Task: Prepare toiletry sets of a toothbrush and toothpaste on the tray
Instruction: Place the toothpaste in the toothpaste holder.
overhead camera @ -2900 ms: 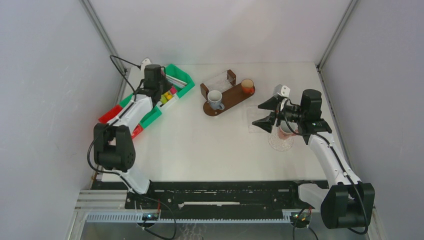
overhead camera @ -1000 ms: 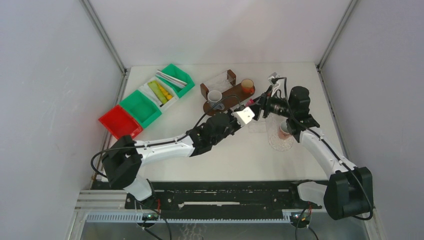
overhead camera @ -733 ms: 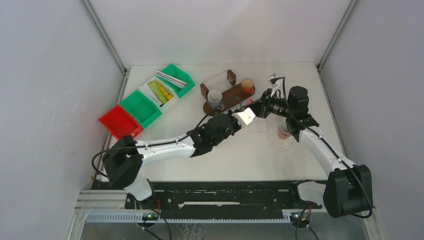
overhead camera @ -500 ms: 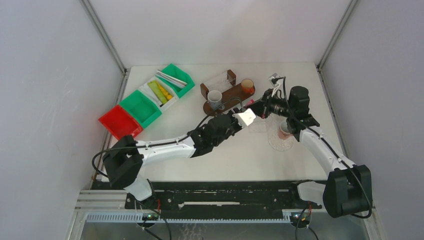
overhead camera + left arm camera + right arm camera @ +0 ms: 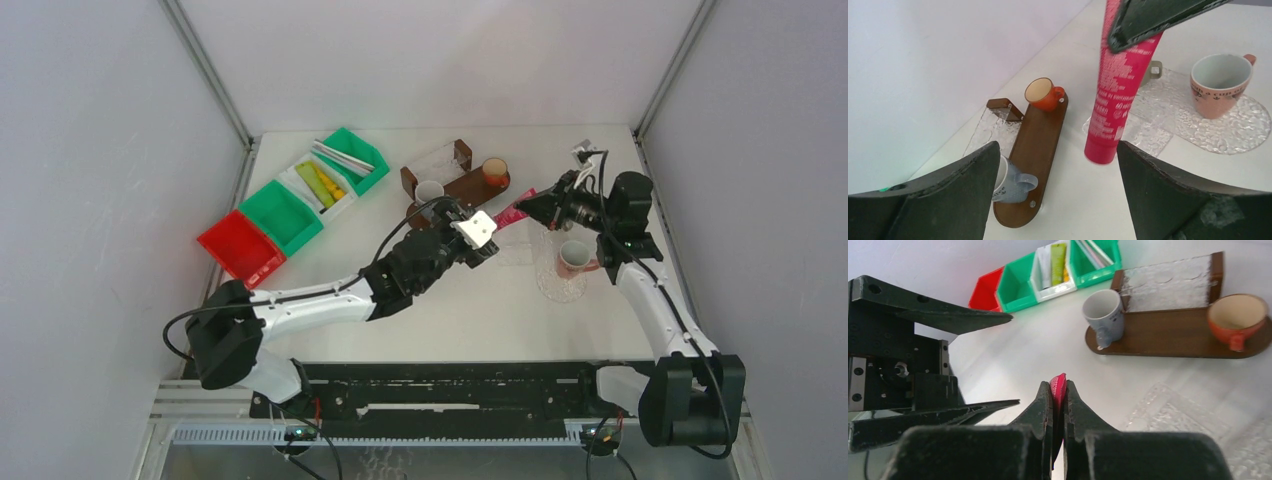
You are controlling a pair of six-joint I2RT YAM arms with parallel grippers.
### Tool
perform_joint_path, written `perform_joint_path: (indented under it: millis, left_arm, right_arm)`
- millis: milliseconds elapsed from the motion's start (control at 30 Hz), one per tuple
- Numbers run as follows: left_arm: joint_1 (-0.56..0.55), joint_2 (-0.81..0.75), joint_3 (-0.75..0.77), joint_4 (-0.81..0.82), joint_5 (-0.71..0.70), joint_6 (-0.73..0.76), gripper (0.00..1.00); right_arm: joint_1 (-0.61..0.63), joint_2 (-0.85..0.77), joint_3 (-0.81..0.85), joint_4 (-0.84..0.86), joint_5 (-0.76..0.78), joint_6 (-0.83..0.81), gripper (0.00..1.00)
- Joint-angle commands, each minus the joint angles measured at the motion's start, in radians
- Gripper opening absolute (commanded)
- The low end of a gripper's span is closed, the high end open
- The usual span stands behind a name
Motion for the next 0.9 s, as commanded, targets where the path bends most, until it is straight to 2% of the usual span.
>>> perform_joint_path:
  millis: [0, 200, 500, 867]
  left_arm:
    - [-0.001, -0.044, -0.041, 0.118, -0.084, 0.014, 0.92]
    - [0.0, -0.039, -0.05, 0.171, -0.228, 0.012, 1.0]
    - [0.0, -0.032, -0.044, 0.181, -0.295, 0.023, 1.0]
    - [0.0, -0.038, -0.05, 0.186, -0.294, 0.026, 1.0]
  right_arm:
    - [-0.022, -0.053, 0.025, 0.021, 0.058, -0.076, 0.0]
    - [0.024, -0.036, 0.049, -0.041, 0.227, -0.231, 0.0]
    - [0.144, 0.049, 0.101, -0.092, 0.516, -0.404, 0.0]
    - [0.159, 0.107, 0.12, -0.135, 0.56, -0.458, 0.0]
